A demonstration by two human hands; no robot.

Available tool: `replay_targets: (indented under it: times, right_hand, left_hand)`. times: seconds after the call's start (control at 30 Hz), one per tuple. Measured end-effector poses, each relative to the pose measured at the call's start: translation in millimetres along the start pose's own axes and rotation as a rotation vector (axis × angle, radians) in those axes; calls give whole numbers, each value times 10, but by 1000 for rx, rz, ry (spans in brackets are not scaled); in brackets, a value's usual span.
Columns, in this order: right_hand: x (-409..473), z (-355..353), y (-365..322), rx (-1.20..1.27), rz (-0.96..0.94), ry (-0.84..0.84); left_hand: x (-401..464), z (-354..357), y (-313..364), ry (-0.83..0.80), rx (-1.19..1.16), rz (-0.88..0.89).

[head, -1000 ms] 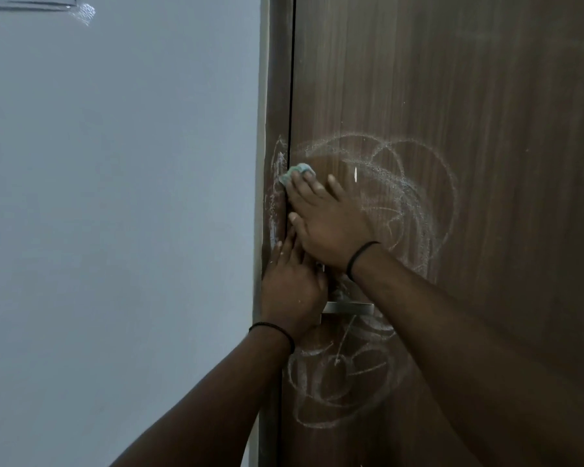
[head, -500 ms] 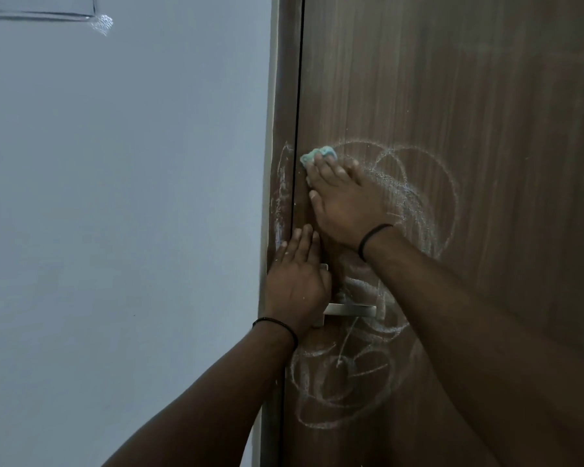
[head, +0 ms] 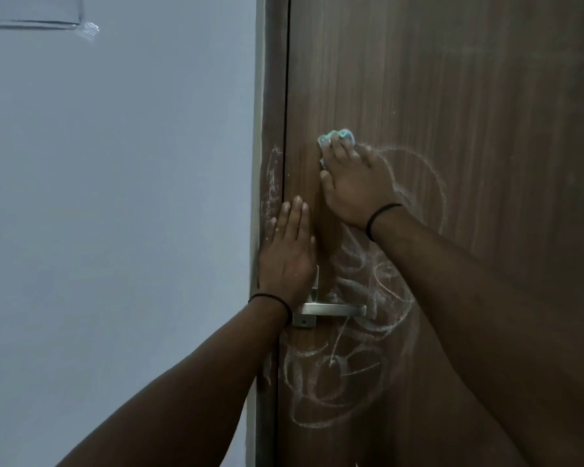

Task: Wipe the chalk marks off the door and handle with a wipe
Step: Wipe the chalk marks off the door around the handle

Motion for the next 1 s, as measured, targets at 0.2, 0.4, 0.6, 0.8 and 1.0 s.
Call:
replay_targets:
  times: [0.2,0.4,0.6,0.8,1.0]
  right_hand:
    - [-534,144,90,34,-37,-27]
    - [-122,43,148,108,97,53]
    - [-562,210,261,32,2,41]
    - [-202,85,303,135,141,118]
    - [-551,122,670,75,138,113]
  left_hand:
    - [186,25,23,14,11,0]
    - [354,-14,35,93,30,67]
    - [559,2,66,185,-32,53]
    - [567,32,70,241,-20,41]
    - [550,69,71,260,-10,53]
Point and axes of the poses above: each hand's wrist, its own x-axis towards the middle knuckle, its own z-axis out of the palm, y = z × x, the point moved 8 cm from there along x, towards the middle knuckle, and after that the axes turned 1 degree about y, right-handed, at the moved point
